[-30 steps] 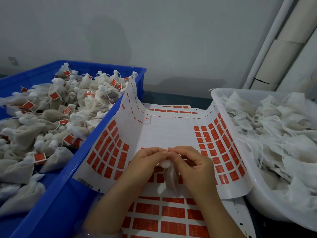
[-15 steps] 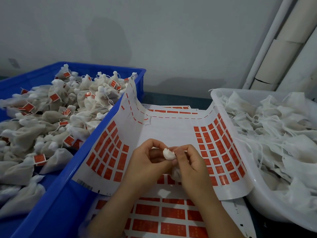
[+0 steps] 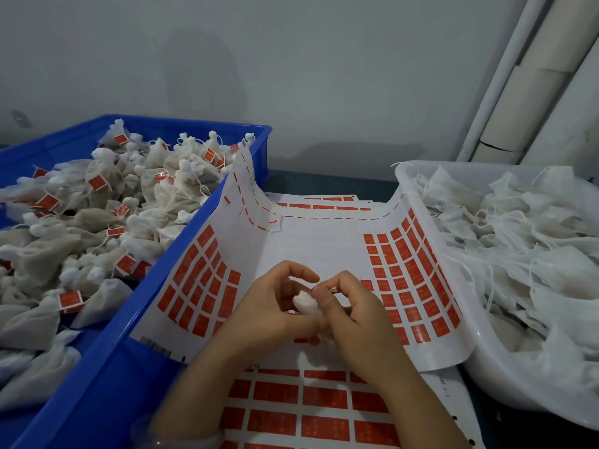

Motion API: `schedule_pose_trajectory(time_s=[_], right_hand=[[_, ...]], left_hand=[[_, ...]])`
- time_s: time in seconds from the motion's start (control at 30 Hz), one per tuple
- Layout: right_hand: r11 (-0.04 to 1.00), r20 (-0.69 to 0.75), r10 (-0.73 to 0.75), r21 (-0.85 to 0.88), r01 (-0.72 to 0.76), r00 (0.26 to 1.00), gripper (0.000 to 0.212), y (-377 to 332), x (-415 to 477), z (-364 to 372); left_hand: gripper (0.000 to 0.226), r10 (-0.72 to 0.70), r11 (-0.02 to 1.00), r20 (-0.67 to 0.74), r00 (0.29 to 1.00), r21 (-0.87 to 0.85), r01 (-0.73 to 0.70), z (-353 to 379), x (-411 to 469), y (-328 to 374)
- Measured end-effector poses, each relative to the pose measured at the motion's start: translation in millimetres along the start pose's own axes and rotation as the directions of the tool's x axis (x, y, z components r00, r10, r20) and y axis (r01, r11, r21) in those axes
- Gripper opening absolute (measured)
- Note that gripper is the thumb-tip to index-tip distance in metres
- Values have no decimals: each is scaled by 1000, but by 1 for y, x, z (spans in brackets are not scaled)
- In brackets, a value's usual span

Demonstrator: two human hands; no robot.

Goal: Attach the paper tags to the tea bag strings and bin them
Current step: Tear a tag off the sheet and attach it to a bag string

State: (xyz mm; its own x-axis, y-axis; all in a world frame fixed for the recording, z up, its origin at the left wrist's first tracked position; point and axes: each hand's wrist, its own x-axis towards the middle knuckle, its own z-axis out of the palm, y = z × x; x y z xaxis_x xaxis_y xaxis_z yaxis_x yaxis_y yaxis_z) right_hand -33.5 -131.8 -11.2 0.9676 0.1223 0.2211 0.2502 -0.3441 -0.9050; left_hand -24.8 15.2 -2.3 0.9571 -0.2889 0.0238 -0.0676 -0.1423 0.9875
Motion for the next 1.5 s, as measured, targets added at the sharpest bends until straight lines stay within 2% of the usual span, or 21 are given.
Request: schedule_pose_trajectory(time_s=[0.1,0.3,0.4,0.47,0.6,0.73,0.87,1.0,1.13,1.4,1.5], right_hand=[[1000,-2,-1,-24,1,1000,12,3,2,-3],[1000,41,-26,1,26,999,13,0,2,-5],[1000,18,-21,15,20,1000,27,-1,2,-5],[1000,-8,3,23,-3,1000,32,0,2,-6],[1000,-4,1,-1,-1,1000,17,6,4,-7],[1000,15,-12,-7,12,1000,16,8,5,-6],[999,3,-23,23,23,1000,20,7,6,-5],[999,-15,-37,23,37,999,19,7,5,-5],[998,-6,-57,3,57,998,19,7,5,-4],[998,-56,-44,48,47,997,19,6,5,-4],[997,-99,-58,42,62,993,20,5,5,-3]], left_hand=[[46,-26,1000,-10,1000,11,26,-3,-1,-1],[32,-24,1000,-39,999,-18,23,-9,-1,0],[17,37,999,-37,999,-7,-38,-7,-1,-1],[17,94,995,3,996,-19,-94,-7,-2,0],[25,190,981,74,979,13,-191,-7,-4,1],[16,249,957,27,968,146,-251,-5,-3,-2],[7,229,943,-47,972,256,-210,-5,-3,-5],[9,231,950,-25,973,223,-220,-2,-3,-4],[22,254,943,4,967,223,-248,-1,-3,-3],[11,259,949,-74,963,204,-239,-3,-3,-3],[17,255,950,-101,962,211,-230,-3,-3,-3]])
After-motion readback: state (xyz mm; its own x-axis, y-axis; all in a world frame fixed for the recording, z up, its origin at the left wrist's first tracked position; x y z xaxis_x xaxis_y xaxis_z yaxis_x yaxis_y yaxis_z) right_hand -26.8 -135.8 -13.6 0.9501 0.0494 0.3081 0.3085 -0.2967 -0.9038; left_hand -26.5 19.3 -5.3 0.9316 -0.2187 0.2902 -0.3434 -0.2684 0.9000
